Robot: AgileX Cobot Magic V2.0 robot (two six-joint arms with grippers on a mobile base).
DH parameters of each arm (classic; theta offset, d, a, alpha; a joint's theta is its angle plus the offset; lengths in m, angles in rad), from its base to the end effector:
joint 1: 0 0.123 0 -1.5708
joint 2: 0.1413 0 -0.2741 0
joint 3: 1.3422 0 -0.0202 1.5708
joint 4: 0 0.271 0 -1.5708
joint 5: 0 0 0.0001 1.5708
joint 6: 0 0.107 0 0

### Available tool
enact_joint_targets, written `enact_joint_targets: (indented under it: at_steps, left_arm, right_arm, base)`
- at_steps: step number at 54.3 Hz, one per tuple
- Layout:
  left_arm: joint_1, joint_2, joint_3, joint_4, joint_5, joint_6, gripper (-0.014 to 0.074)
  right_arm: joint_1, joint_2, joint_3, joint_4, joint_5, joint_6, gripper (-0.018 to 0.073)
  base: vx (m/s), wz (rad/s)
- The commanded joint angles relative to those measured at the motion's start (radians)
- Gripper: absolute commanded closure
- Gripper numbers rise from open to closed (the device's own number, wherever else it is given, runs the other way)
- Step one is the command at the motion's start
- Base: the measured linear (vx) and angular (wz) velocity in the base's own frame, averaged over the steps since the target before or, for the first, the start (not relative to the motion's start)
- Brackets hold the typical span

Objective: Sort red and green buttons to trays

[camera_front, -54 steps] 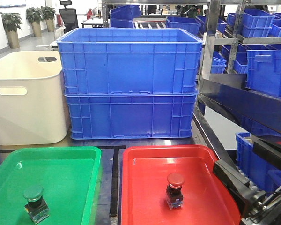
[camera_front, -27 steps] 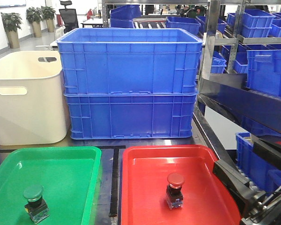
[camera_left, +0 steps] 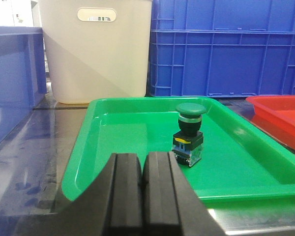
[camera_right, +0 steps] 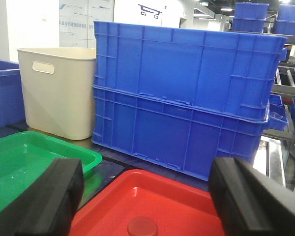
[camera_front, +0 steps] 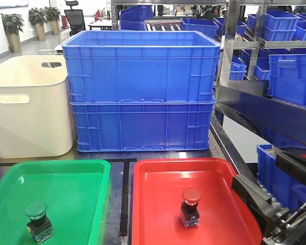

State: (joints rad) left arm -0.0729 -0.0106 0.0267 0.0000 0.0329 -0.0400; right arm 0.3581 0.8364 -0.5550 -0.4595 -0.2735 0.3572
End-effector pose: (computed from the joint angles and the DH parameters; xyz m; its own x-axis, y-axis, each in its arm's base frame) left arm 0.1038 -0.0076 0.2021 0.0352 -0.0427 -0.9985 0.0743 0.9964 -0.0400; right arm 0.2041 0.0900 0.3233 0.0889 -0.0593 -0.9943 -0.4540 0.8861 -0.0934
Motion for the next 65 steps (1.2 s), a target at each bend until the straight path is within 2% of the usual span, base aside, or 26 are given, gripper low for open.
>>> enact_joint_targets:
  at_steps: [1,17,30,39,53,65]
  left_arm:
    - [-0.001,-0.015,-0.022,-0.008,-0.077,-0.001,0.0602]
    - [-0.001,-0.015,-0.022,-0.008,-0.077,-0.001,0.0602]
    - [-0.001,-0.015,-0.022,-0.008,-0.077,-0.001,0.0602]
    - [-0.001,-0.015,-0.022,-0.008,-0.077,-0.001,0.0602]
    - [-0.001,-0.015,-0.022,-0.008,-0.077,-0.001,0.0602]
    - [-0.001,-0.015,-0.022,-0.008,-0.077,-0.001,0.0602]
  right_arm:
    - [0.0,-0.007,-0.028,0.003,-0.073,-0.002,-0.0025]
    - [-0.001,-0.049,-0.028,0.009,-0.036,-0.002,-0.0025]
    - [-0.001,-0.213,-0.008,0.113,0.04,-0.003,-0.0025]
    - [-0.001,-0.383,0.111,0.197,0.034,-0.003,-0.0025]
    - [-0.001,-0.666,0.334,0.236,0.058,-0.002,-0.0025]
    - [-0.001,-0.772,0.506,0.304,0.058,-0.002,-0.0025]
  base:
    - [0.0,0.0]
    - [0.0,0.0]
    - [0.0,0.0]
    - [0.0,0.0]
    - [0.0,0.0]
    - [0.0,0.0]
